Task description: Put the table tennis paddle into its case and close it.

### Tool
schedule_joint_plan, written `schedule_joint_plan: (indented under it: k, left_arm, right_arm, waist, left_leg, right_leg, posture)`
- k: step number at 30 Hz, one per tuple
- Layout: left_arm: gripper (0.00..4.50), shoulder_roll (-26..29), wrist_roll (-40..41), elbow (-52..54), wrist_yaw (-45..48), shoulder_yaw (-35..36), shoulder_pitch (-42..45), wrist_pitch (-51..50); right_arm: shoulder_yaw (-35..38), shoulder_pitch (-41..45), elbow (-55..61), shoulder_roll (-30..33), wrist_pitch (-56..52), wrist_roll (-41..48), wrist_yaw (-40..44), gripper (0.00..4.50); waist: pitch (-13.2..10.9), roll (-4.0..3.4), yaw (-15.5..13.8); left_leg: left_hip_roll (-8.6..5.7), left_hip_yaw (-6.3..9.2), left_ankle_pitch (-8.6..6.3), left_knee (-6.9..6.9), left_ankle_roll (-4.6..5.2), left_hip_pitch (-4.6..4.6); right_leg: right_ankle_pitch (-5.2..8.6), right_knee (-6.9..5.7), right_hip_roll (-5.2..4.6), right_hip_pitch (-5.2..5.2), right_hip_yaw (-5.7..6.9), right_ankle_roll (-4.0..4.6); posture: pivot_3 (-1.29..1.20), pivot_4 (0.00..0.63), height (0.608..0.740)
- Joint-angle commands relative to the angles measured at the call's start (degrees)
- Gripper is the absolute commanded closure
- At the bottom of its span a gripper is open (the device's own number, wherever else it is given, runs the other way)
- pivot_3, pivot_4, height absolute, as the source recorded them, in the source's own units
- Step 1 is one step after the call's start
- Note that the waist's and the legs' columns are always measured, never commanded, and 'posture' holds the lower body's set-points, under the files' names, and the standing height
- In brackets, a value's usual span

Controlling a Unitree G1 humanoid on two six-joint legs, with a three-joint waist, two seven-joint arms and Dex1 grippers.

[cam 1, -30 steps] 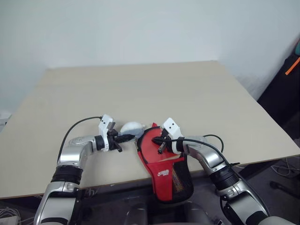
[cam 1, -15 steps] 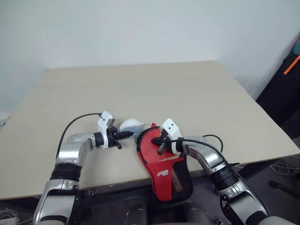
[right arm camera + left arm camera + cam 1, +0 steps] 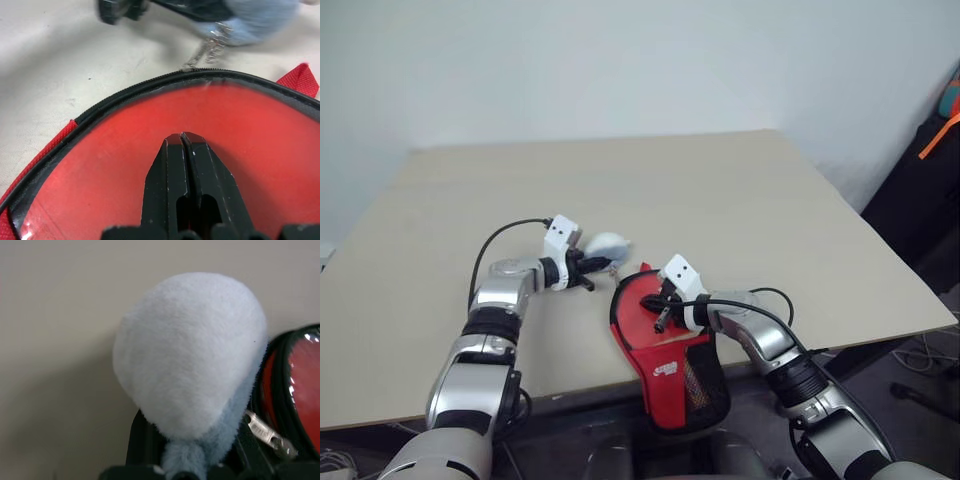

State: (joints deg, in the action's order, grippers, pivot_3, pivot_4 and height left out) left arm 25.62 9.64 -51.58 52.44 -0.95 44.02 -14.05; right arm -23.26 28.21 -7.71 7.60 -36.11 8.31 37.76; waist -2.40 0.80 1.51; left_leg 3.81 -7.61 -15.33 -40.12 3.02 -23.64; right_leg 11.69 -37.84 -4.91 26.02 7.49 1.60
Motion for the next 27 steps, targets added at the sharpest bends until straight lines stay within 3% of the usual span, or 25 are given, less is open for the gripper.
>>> schedule_joint_plan:
  k: [1, 16, 27]
  left_arm:
    - [4.36, -1.71, -0.94, -2.52, -4.07, 1.47, 5.16, 3.47]
    - [4.36, -10.25, -4.15, -13.44, -10.18, 1.89, 14.49, 8.96]
    - [4.36, -16.09, -4.76, -14.15, -6.54, 0.71, 17.46, 11.36]
  right_arm:
    - [-1.11, -0.98, -1.42, 0.12, -0.92, -0.89, 0.40, 4.50]
    - [-1.68, -1.85, -0.83, -0.07, -1.28, -1.38, 0.22, 4.50]
    - [-1.94, -1.95, -0.61, -0.17, -1.71, -1.57, 0.13, 4.50]
  waist:
    - [0.00, 0.01, -0.05]
    - [0.02, 0.04, -0.21]
    - [0.02, 0.04, -0.39]
  left_leg:
    - [0.00, 0.01, 0.00, 0.00, 0.00, 0.00]
    - [-0.04, 0.19, 0.00, -0.13, 0.02, -0.01]
    - [-0.07, 0.24, -0.02, -0.20, 0.06, 0.00]
  right_leg:
    - [0.00, 0.00, 0.00, 0.00, 0.00, 0.00]
    - [0.00, 0.00, -0.04, -0.16, 0.17, 0.00]
    - [0.00, 0.01, -0.06, -0.23, 0.22, -0.01]
  posture:
    - [0.00, 0.000, 0.706]
    - [0.00, 0.000, 0.706]
    - [0.00, 0.000, 0.706]
